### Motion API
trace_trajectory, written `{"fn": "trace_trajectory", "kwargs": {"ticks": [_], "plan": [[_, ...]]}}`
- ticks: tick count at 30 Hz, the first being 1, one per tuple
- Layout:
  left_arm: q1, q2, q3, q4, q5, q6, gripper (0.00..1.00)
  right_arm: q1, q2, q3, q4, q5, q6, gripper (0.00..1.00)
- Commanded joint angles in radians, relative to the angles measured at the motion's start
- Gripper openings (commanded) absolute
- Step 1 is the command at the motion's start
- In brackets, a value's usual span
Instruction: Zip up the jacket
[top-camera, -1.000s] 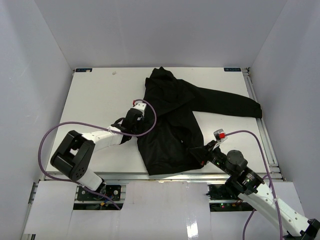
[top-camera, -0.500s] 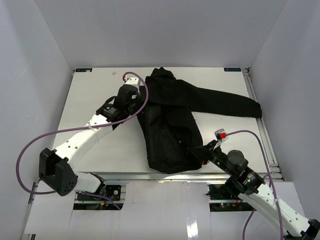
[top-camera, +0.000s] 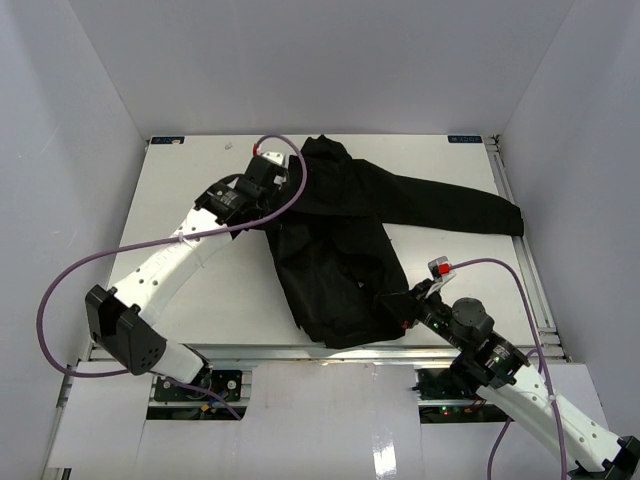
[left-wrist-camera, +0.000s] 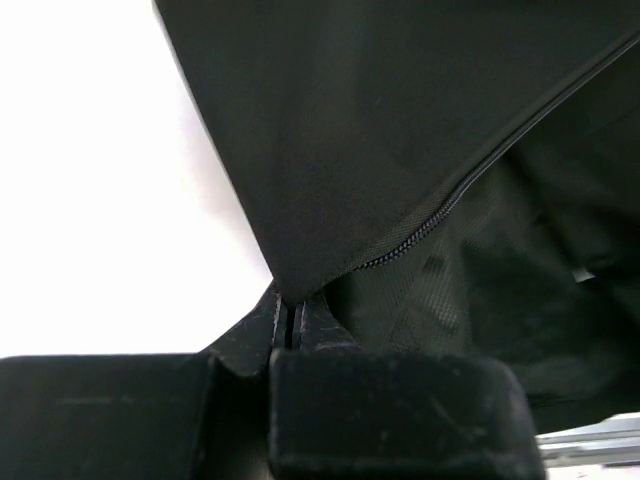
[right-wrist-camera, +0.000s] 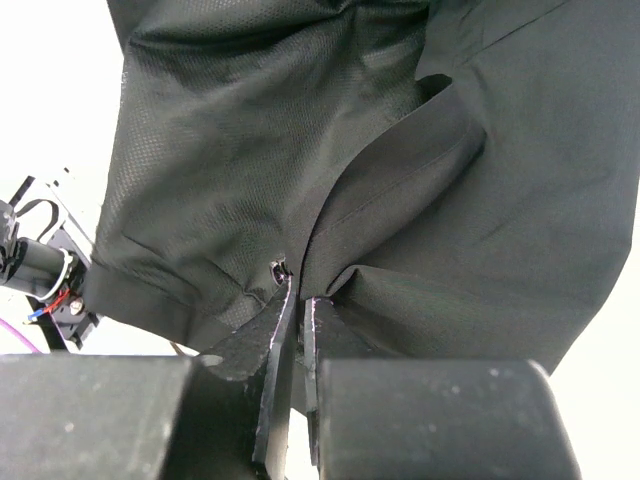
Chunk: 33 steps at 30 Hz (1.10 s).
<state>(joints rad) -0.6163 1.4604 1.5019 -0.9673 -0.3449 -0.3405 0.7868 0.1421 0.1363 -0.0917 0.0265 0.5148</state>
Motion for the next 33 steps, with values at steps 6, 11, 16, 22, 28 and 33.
{"fn": "trace_trajectory", "kwargs": {"ticks": [6, 11, 16, 22, 28, 33], "plan": [[-0.007, 0.101, 0.302, -0.23, -0.153, 0.013, 0.0, 0.006, -0.038, 0.068, -0.016, 0.025, -0.011, 0.08], [-0.008, 0.087, 0.301, -0.211, -0.157, 0.021, 0.0, 0.005, -0.04, 0.07, -0.023, 0.026, -0.014, 0.08], [-0.008, 0.095, 0.194, -0.101, -0.014, 0.053, 0.0, 0.006, -0.044, 0.059, -0.012, 0.021, -0.011, 0.08], [-0.015, 0.116, -0.115, 0.265, 0.347, 0.071, 0.0, 0.005, 0.002, 0.038, 0.028, 0.001, -0.012, 0.08], [-0.027, 0.09, -0.197, 0.465, 0.545, 0.069, 0.4, 0.005, 0.024, 0.031, 0.04, 0.002, -0.022, 0.08], [-0.031, -0.064, -0.282, 0.449, 0.449, 0.015, 0.54, 0.005, 0.023, 0.034, 0.033, 0.004, -0.026, 0.08]]}}
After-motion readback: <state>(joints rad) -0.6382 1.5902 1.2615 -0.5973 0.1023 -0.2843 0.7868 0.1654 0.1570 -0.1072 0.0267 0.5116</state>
